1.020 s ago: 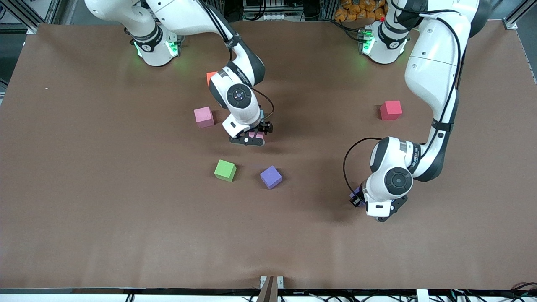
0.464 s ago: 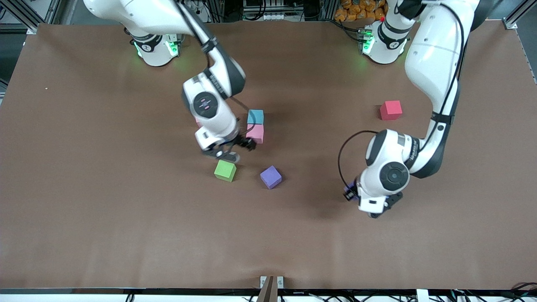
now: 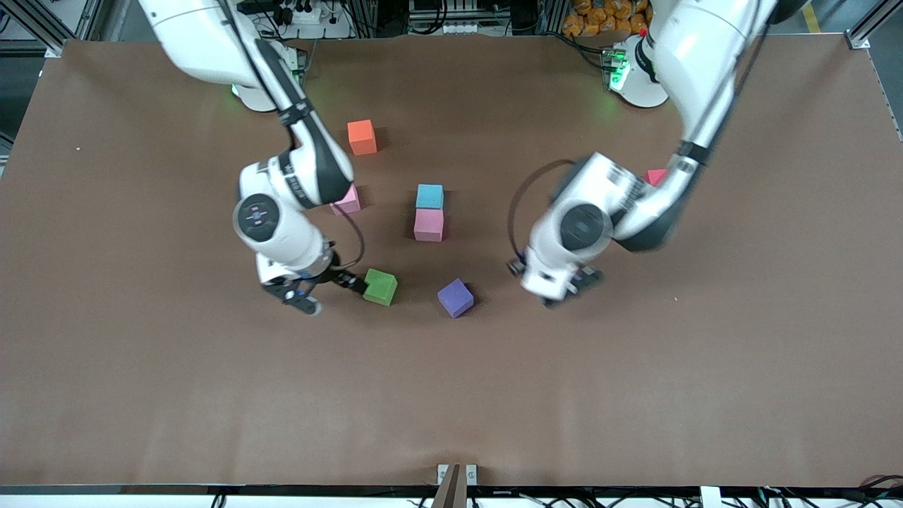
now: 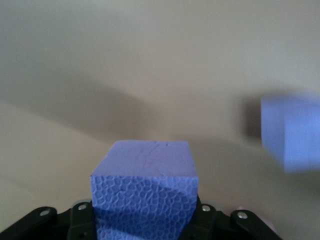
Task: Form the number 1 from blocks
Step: 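Carry the purple cube with the left gripper while the right gripper grasps green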
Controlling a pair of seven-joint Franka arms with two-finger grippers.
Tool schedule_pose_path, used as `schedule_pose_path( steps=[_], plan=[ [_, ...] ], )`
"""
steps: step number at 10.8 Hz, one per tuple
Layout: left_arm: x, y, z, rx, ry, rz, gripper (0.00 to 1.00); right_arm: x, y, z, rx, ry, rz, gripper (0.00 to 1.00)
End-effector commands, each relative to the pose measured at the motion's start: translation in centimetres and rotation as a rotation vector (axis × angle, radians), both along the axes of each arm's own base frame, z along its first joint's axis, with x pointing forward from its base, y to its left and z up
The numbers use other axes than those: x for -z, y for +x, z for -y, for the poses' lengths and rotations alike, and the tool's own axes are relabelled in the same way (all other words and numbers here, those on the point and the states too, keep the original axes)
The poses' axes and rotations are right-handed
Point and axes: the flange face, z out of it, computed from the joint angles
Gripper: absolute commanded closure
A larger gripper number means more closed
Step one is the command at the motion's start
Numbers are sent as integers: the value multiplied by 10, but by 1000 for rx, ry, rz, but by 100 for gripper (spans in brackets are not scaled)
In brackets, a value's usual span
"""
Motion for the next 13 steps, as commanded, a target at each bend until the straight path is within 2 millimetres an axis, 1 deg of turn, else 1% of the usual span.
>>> schedule_pose_path(
  steps=[1, 2, 3, 4, 5, 6, 7, 8, 9, 11, 12, 13],
  plan=[
    [8, -96, 85, 57, 66, 8, 100, -5, -4, 60, -62, 8, -16, 0],
    [9, -148, 125, 89, 82, 14, 100, -2, -3, 77, -43, 7, -27, 0],
    [11, -185, 148, 134, 87, 16, 100, 2, -1, 74, -43, 7, -17, 0],
    [15, -212, 160, 179, 93, 14, 100, 3, 5, 69, -27, 17, 2, 0],
    [24, -243, 172, 232, 87, 30, 100, 3, 10, 64, -24, 20, 32, 0],
    [32, -257, 176, 261, 72, 74, 100, 3, 12, 58, -18, 35, 59, 0],
    [34, -257, 176, 265, 55, 114, 100, 9, 14, 49, -1, 65, 82, 0],
    [38, -257, 176, 277, 38, 122, 100, 11, 15, 38, 0, 78, 97, 0],
    [42, -259, 175, 300, 21, 128, 100, 11, 13, 31, -10, 80, 97, 0],
    [52, -263, 173, 412, 10, 117, 100, 21, 13, 29, -14, 73, 88, 0],
    [64, -265, 172, 443, 14, 100, 100, 26, 14, 18, -30, 73, 100, 0],
    [70, -265, 171, 467, 16, 90, 100, 28, 13, 2, -40, 75, 110, 0]
  ],
)
